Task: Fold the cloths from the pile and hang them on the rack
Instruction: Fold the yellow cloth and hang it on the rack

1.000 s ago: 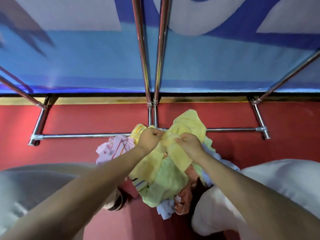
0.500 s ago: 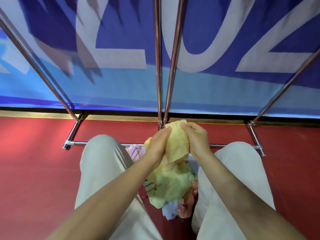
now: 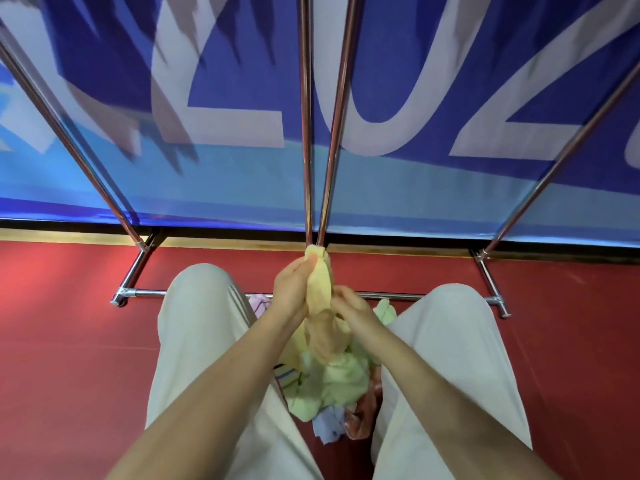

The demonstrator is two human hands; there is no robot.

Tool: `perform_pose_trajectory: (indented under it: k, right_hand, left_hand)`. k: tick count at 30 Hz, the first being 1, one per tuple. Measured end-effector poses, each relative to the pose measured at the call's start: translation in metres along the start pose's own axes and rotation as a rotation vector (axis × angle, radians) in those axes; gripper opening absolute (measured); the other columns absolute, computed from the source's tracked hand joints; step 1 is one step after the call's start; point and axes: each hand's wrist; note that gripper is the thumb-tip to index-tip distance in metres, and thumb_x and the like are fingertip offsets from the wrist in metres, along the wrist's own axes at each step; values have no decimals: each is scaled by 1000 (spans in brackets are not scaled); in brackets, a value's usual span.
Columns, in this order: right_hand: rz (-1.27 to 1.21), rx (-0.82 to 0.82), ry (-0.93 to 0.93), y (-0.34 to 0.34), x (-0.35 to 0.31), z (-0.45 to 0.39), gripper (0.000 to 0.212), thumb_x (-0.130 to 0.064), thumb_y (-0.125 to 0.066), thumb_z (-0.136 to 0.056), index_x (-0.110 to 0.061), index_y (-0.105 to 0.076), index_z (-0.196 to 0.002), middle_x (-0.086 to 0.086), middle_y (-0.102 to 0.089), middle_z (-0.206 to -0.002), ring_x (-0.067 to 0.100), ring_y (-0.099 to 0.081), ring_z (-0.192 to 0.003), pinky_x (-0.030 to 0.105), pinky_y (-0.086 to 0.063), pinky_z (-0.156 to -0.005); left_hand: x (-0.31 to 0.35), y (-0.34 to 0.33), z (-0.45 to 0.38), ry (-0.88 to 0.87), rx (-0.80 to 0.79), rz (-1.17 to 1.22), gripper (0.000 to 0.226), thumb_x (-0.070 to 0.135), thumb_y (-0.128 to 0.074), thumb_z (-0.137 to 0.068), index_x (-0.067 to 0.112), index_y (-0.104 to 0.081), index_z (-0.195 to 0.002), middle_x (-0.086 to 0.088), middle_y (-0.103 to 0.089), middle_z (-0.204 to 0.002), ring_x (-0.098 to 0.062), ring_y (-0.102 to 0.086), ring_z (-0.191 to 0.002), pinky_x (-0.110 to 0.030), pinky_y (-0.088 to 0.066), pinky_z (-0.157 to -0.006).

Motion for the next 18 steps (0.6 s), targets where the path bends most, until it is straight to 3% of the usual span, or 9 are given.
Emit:
perform_pose_trajectory:
  k: [3, 5, 7, 9, 11, 13, 14, 16, 18]
  right_hand:
    - [149, -145, -88, -13, 13, 8, 22, -37, -48, -98, -30, -58, -116, -9, -65, -102, 8, -59, -98, 25, -45, -89]
    - [191, -140, -67, -17, 19, 9, 18, -38, -49, -98, -22, -59, -95, -6, -59, -83, 9, -55, -80, 23, -43, -75]
    - [173, -45, -3, -19, 20, 7, 24, -31, -49, -99, -9, -55, -89, 9, -53, -77, 13, -48, -73, 27, -37, -66]
    - [126, 74, 59, -17, 14, 6, 22, -25, -48, -99, -5, -56, -99, 12, -55, -86, 16, -49, -81, 30, -37, -71]
    - [123, 132, 142, -9, 4, 9, 17, -21, -50, -98, -10, -55, -110, 1, -57, -97, 11, -52, -89, 23, -39, -74]
    - [209, 78, 230, -1, -4, 15, 38, -25, -60, -93, -23, -48, -129, -14, -53, -112, -5, -50, -97, 10, -39, -79]
    - [320, 36, 275, 3, -5, 19, 53, -29, -65, -89, -30, -42, -136, -21, -48, -116, -8, -47, -100, 9, -38, -82]
    - [619, -44, 379, 7, -4, 23, 69, -35, -69, -85, -40, -34, -144, -26, -41, -109, -6, -45, -93, 15, -38, -78]
    - [781, -71, 440, 9, 3, 21, 61, -32, -67, -88, -38, -40, -142, -20, -37, -98, -1, -43, -85, 18, -33, -72]
  left_hand:
    - [3, 10, -4, 45, 74, 52, 20, 16, -55, -98, 1, -63, -109, -11, -66, -85, -21, -64, -69, -32, -56, -59]
    - [7, 19, -7, 64, 90, 140, 25, 16, -56, -97, 0, -62, -116, -11, -66, -89, -19, -66, -72, -30, -56, -58]
    - [13, 25, -8, 58, 136, 228, 17, 12, -56, -97, 2, -64, -107, -10, -66, -90, -16, -66, -73, -26, -56, -57]
    - [20, 32, -9, 47, 250, 250, 12, 9, -56, -96, 2, -62, -104, -11, -66, -90, -18, -65, -77, -27, -57, -60]
    - [20, 43, -15, 49, 377, 184, 22, 10, -59, -95, -1, -62, -114, -13, -68, -99, -22, -66, -87, -31, -57, -75]
    - [16, 51, -18, 79, 443, 117, 31, 12, -59, -95, -2, -59, -123, -15, -66, -114, -24, -65, -96, -34, -55, -86]
    - [14, 53, -18, 90, 454, 103, 31, 11, -59, -95, -3, -59, -123, -16, -65, -117, -24, -64, -93, -33, -54, -84]
    - [10, 56, -21, 115, 447, 110, 31, 9, -58, -95, -5, -58, -123, -17, -64, -117, -24, -64, -93, -29, -53, -79]
    - [8, 58, -22, 167, 411, 106, 33, 8, -56, -96, -8, -55, -126, -17, -64, -117, -24, -64, -98, -26, -51, -82]
Point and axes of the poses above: each hand's wrist, its own z-axis away from the middle knuckle, its own y-axis out of the back of the hand, x = y × z
